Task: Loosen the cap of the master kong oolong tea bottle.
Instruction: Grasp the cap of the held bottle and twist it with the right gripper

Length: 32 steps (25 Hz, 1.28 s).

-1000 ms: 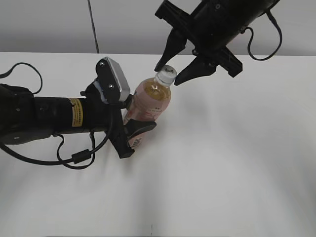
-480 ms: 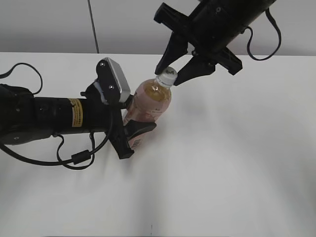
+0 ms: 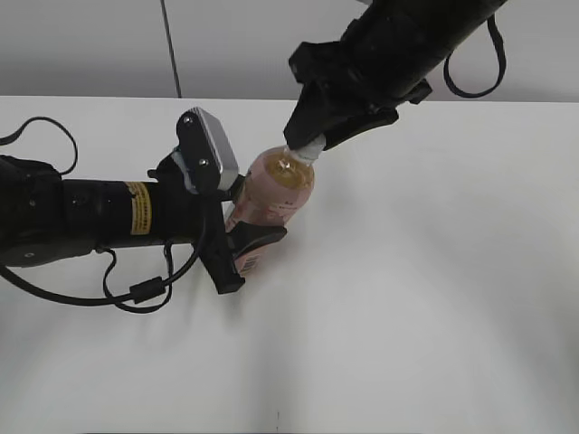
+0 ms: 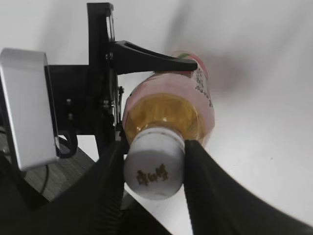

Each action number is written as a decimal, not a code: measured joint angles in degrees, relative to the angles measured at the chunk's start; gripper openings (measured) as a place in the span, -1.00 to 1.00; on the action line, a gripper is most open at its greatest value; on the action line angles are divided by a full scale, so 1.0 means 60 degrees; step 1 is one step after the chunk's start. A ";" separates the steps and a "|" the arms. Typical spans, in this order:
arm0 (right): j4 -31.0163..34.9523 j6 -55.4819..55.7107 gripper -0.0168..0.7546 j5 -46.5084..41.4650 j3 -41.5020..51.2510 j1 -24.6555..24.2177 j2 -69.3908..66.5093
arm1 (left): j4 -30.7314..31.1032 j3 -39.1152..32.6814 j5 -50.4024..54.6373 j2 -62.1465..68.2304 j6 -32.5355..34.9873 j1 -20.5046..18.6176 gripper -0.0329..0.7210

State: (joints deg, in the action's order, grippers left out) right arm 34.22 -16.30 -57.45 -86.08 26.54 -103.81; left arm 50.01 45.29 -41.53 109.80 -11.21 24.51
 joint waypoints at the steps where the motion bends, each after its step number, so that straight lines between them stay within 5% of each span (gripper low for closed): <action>1: -0.0020 -0.0577 -0.22 0.0000 0.0000 0.0000 0.0000 | 0.0000 -0.0011 0.0000 0.0000 0.0008 0.0000 0.11; 10: -0.0310 -0.7375 -0.23 -0.0009 0.0000 0.0018 0.0000 | 0.0000 -0.0029 0.0000 0.0000 0.0037 0.0012 0.11; 32: -0.0034 -2.0207 -0.23 0.0279 0.0000 0.0018 0.0000 | -0.0158 -0.0029 0.0018 0.0000 0.0025 0.0003 0.11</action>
State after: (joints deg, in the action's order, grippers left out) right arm 34.01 -137.54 -55.77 -86.08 26.64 -103.81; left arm 49.06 45.12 -41.42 109.80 -11.06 24.53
